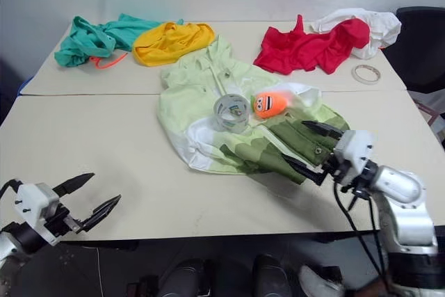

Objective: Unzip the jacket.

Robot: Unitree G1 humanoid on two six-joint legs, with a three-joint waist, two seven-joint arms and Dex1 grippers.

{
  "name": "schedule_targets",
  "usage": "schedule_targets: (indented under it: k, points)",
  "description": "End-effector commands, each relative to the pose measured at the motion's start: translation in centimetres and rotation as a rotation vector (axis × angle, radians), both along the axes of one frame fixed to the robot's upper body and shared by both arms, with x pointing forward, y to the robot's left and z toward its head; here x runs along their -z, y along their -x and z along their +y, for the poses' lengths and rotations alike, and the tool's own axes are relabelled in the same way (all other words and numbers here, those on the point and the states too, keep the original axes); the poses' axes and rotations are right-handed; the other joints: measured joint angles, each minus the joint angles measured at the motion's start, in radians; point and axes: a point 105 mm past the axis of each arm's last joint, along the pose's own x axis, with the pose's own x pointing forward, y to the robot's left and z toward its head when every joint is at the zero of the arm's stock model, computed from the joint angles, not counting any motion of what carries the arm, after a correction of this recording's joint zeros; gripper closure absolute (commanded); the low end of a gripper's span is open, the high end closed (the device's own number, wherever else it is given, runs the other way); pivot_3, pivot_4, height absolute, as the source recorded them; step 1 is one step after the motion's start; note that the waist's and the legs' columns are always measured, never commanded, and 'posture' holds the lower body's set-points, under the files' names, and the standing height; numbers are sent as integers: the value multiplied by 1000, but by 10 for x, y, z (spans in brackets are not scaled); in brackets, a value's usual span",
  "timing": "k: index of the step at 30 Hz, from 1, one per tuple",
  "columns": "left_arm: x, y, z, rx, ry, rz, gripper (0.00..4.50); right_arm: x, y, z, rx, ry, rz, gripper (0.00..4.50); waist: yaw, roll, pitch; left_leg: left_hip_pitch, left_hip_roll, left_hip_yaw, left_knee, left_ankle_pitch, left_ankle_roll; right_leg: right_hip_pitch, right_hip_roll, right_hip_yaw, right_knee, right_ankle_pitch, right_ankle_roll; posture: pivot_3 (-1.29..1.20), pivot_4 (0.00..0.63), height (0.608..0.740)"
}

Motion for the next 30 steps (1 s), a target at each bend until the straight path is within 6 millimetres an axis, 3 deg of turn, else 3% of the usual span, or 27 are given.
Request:
schedule_targets:
  k: [1, 8, 13, 16, 19, 22, 26, 30]
  points:
    - [0, 4, -6, 10, -43, -7, 0, -2, -10, 5, 17, -21, -57, 8, -1, 0, 0, 0, 0, 0, 0, 1, 3, 0, 0, 0, 0, 0, 0, 0, 150, 740]
    - [-7, 8, -6, 22, 154, 73, 0, -4, -15, 12, -36, -30, -72, 8, -2, 1, 0, -1, 0, 0, 0, 1, 4, 0, 0, -1, 0, 0, 0, 0, 150, 740]
    - [-27, 6, -22, 95, 126, 24, 0, -3, -22, 16, -86, -54, 5, 8, -2, 1, 1, 0, 0, 0, 1, 2, 4, 0, 0, 0, 2, 0, 0, 0, 150, 740]
    - [-34, 4, -31, 137, 136, 23, 0, -21, -32, 33, -134, -49, -5, 8, -9, 2, 1, 0, 0, 0, 1, 3, 3, 0, 0, 0, 3, 0, 0, 0, 150, 740]
    - [-44, 0, -54, 251, 177, 40, 0, -38, -45, 68, -238, 32, 72, 8, -24, 3, 2, 0, 0, 0, 1, 4, 2, -1, 0, 0, 4, 0, 0, 0, 150, 740]
    - [-45, -5, -67, 317, 167, 54, 0, -41, -50, 103, -332, 145, 181, 8, -29, 3, 2, 0, 0, -1, 0, 4, 1, -2, 0, 0, 5, 0, -1, 0, 150, 740]
    - [-46, -12, -77, 347, 187, 43, 0, -48, -73, 143, -286, 206, 238, 8, -33, 3, 2, -1, 0, -1, -1, 4, 1, -3, 1, -1, 9, -1, -1, 0, 150, 740]
    - [-44, -17, -85, 350, 225, 32, 0, -44, -93, 169, -204, 269, 318, 8, -32, 3, 2, -2, -1, -1, 0, 4, 1, -3, 0, -3, 10, -1, -1, 0, 150, 740]
